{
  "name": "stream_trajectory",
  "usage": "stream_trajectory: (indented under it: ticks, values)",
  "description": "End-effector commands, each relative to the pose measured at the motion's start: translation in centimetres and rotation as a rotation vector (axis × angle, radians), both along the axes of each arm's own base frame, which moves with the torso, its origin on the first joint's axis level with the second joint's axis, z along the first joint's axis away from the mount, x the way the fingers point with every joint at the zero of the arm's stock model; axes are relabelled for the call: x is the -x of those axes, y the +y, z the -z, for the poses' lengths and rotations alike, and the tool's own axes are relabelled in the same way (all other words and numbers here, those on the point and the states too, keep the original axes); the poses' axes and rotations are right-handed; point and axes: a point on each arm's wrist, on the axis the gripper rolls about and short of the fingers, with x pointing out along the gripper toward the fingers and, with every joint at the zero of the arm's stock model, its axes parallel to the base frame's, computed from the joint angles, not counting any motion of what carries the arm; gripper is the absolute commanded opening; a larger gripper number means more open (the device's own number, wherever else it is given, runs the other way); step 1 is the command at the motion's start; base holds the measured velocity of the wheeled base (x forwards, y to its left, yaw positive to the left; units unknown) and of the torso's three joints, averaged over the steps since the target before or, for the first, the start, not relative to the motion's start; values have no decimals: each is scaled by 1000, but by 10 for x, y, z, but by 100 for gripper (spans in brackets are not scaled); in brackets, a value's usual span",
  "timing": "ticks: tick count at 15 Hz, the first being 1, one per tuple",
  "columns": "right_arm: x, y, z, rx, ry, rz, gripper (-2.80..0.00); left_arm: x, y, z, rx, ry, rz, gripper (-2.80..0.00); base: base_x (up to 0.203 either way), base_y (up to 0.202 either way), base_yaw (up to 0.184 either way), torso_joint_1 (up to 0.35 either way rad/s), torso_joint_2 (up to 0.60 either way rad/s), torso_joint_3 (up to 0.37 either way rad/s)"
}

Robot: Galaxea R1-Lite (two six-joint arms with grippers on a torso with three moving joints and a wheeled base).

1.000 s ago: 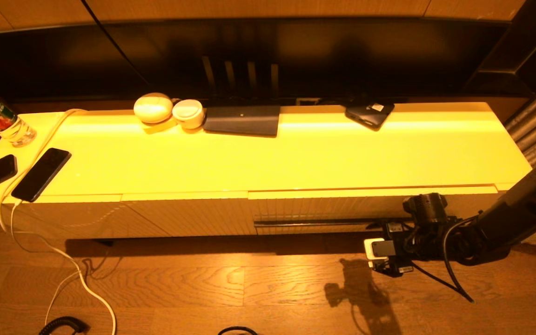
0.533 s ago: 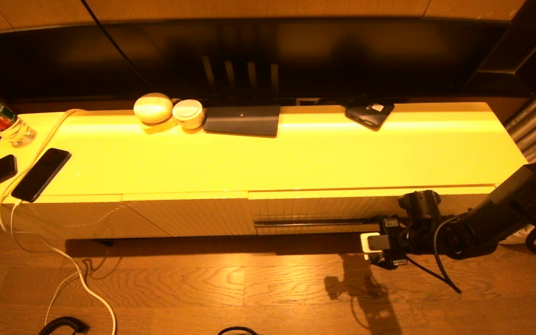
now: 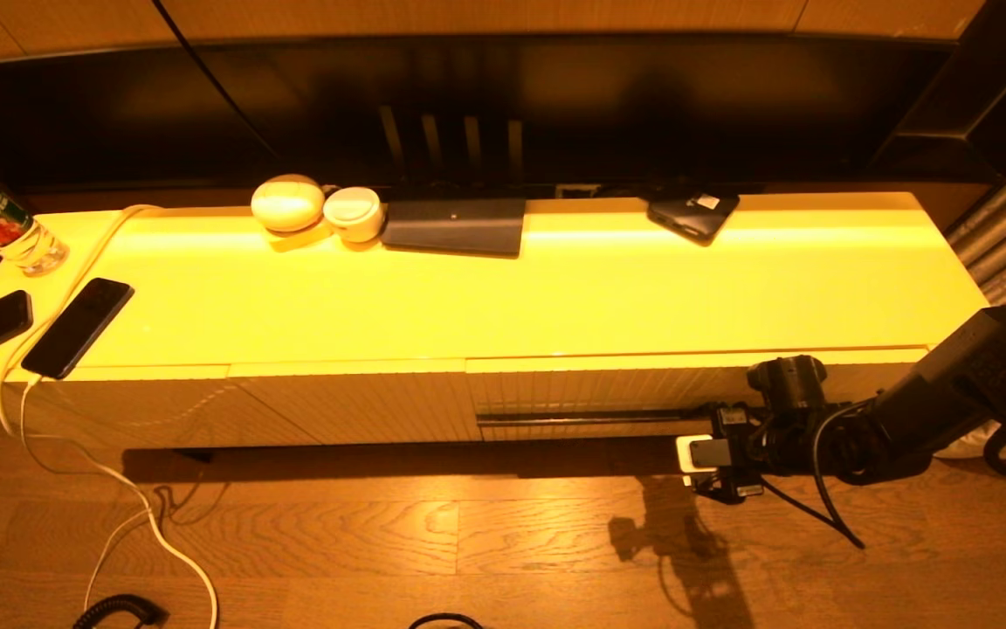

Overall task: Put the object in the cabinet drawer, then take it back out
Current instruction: Open the drawer

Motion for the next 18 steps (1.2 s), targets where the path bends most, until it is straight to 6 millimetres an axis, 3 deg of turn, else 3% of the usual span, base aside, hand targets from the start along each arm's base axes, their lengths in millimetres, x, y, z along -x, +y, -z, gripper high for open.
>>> stream_trajectory:
  ticks: [1,6,13,18]
  values:
    - [1,-1,-4,3,-14,-5,0,0,0,1,0,3,0,-280,0,0,0,0,0,0]
    - [15,-2,-15,2,-9,-9,0,0,0,0,0,1,0,-280,0,0,0,0,0,0]
    - [-7,-8,-5,0,-29,12,0,0,0,0,0,1,0,-280,0,0,0,0,0,0]
    - [-8,-10,6,5,-2,18,0,0,0,0,0,1,0,-280,0,0,0,0,0,0]
